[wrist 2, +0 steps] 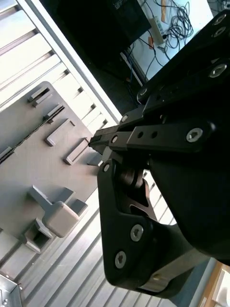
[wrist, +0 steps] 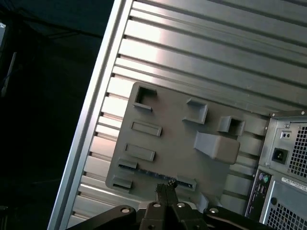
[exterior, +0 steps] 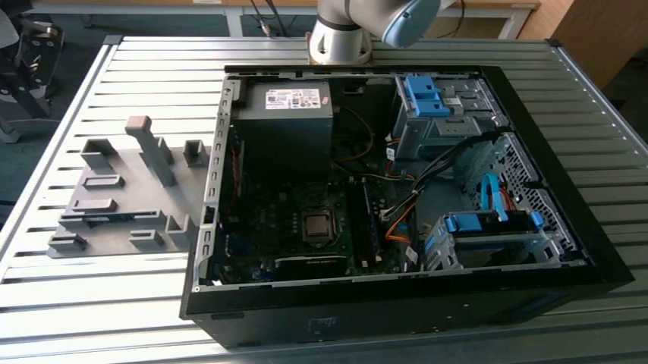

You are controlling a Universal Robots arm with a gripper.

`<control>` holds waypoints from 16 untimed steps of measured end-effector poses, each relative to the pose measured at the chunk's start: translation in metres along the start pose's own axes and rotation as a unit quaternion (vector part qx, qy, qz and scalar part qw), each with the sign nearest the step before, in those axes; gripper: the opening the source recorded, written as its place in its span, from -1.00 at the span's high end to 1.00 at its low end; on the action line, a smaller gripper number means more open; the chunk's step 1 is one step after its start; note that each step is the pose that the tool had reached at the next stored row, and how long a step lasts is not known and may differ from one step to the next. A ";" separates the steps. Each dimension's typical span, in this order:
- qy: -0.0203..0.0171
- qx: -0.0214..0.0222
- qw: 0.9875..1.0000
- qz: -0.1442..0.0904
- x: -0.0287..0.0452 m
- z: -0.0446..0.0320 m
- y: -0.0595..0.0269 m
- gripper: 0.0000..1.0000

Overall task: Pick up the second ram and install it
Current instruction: 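Pick up the second ram and move it above second insertion slot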

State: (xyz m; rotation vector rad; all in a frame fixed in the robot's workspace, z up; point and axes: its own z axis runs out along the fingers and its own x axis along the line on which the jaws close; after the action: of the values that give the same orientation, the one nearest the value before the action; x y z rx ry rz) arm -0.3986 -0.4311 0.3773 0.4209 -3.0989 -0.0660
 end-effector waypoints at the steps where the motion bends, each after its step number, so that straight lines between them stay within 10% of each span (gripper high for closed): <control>1: 0.000 0.000 1.000 -0.004 0.0002 0.0000 0.0001 0.79; 16: 0.000 0.001 1.000 -0.005 0.0003 0.0001 0.0001 0.79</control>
State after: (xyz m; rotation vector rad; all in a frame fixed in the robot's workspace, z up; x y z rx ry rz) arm -0.3989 -0.4311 0.3773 0.4354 -3.0966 -0.0631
